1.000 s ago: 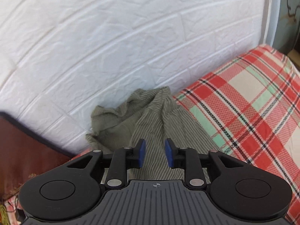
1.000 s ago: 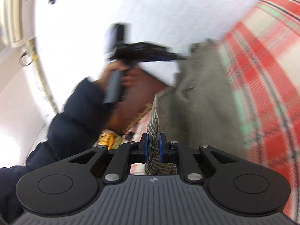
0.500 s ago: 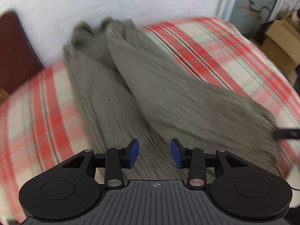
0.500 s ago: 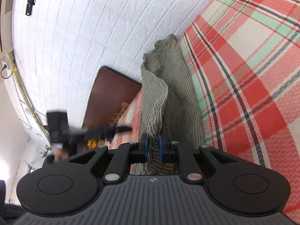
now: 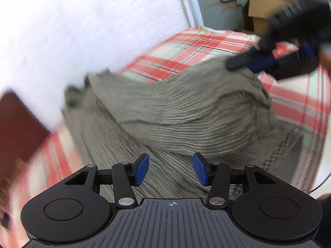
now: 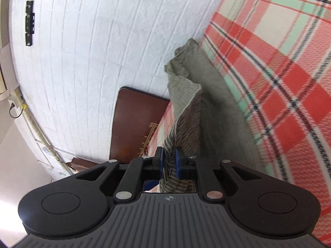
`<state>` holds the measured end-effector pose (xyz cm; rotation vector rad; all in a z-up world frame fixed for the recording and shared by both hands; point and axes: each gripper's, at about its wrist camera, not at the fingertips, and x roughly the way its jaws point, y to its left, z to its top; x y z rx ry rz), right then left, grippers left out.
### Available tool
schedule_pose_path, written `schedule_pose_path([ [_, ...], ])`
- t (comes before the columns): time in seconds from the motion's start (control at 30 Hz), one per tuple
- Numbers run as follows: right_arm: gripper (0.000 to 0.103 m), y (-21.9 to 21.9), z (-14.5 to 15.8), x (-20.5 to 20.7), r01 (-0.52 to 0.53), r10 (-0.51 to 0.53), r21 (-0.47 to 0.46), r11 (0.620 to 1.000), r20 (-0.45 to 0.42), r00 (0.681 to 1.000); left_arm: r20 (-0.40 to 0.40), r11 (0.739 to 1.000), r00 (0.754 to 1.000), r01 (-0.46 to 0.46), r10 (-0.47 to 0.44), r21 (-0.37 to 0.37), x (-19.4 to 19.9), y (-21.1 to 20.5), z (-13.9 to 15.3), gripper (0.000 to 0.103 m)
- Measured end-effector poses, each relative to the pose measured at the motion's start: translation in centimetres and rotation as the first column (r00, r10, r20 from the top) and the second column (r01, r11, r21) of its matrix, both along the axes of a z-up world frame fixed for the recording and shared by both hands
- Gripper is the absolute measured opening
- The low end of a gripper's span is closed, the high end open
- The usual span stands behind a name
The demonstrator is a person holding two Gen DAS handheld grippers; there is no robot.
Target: Fold clothes
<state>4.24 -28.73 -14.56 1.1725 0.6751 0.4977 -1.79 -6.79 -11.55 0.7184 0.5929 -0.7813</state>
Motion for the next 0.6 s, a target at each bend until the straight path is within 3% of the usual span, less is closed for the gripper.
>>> schedule_pose_path([
  [0.17,0.015,0.9,1.3,0.2,0.007,-0.007,0.021,1.0,0.015,1.0,0.133,0.992,0.985,0.103,-0.112,0.077,-2.7,-1.3,-2.1,0.065],
  [0.27,0.015,1.2,1.5,0.2,0.016,-0.016,0.014,1.0,0.004,1.0,0.303,0.991,0.945,0.098,-0.122,0.092,-4.1,-2.1,-2.8,0.067],
  [0.37,0.015,1.6,1.5,-0.1,0.013,-0.014,-0.006,1.0,-0.012,1.0,0.354,0.989,0.924,0.131,-0.147,0.07,-4.6,-2.7,-2.9,0.072],
  [0.43,0.015,1.7,1.6,-0.6,0.014,-0.015,-0.04,0.999,-0.02,1.0,0.318,0.988,0.935,0.147,-0.157,0.056,-4.2,-2.7,-2.8,0.05],
  [0.47,0.015,1.7,1.6,-0.8,0.015,-0.016,-0.059,0.998,-0.024,1.0,0.294,0.987,0.942,0.155,-0.163,0.051,-3.9,-2.7,-2.7,0.019],
  [0.5,0.015,1.7,1.7,-1.2,0.018,-0.021,-0.096,0.995,-0.026,0.999,0.263,0.987,0.951,0.155,-0.16,0.042,-3.5,-2.5,-2.5,0.004],
  [0.6,0.015,1.9,1.7,-2.6,0.013,-0.022,-0.224,0.974,-0.039,0.999,0.155,0.991,0.979,0.135,-0.133,-0.001,-1.7,-1.5,-1.7,0.001],
])
